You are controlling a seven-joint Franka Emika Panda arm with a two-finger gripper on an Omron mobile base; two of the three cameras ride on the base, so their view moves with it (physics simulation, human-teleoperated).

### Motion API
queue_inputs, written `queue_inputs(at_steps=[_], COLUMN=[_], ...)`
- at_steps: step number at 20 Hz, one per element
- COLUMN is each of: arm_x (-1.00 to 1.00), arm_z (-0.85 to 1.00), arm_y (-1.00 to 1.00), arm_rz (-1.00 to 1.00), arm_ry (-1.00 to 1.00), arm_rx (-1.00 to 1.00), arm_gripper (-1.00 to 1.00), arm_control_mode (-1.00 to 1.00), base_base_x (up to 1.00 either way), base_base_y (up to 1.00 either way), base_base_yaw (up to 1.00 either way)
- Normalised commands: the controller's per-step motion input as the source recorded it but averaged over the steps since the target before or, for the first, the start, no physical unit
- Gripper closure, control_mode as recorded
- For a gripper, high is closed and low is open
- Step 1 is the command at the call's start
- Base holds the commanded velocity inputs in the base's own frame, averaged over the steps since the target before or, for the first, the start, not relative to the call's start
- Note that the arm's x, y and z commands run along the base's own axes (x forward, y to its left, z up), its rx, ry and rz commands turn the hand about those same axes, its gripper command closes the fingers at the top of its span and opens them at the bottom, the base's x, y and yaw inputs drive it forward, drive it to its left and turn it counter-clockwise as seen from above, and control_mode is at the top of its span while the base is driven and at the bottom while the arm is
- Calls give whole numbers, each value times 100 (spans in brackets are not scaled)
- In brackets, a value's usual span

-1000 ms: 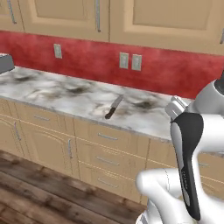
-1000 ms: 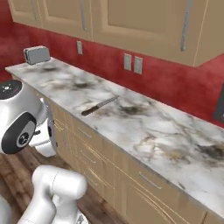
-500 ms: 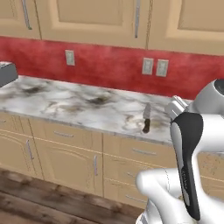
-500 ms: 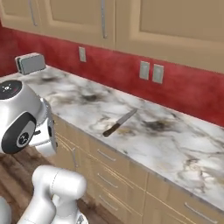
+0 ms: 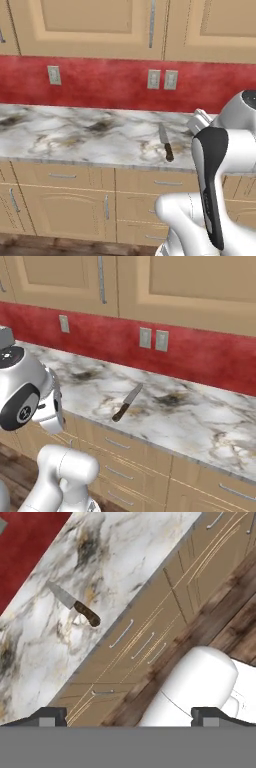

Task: Move the cutting board and knife to the sink. Then move spray from the cabinet to the counter.

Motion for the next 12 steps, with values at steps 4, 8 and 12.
queue_inputs(at_steps=[4, 8, 12], arm_x=[0, 0, 0], arm_z=[0, 0, 0], arm_y=[0, 0, 0], arm_rz=[0, 0, 0], arm_ry=[0, 0, 0], arm_rx=[0, 0, 0], arm_gripper=[-100, -100, -100], arm_control_mode=[100, 100, 100], base_base_x=[0, 0, 12], base_base_y=[-19, -47, -5], base_base_yaw=[4, 9, -24])
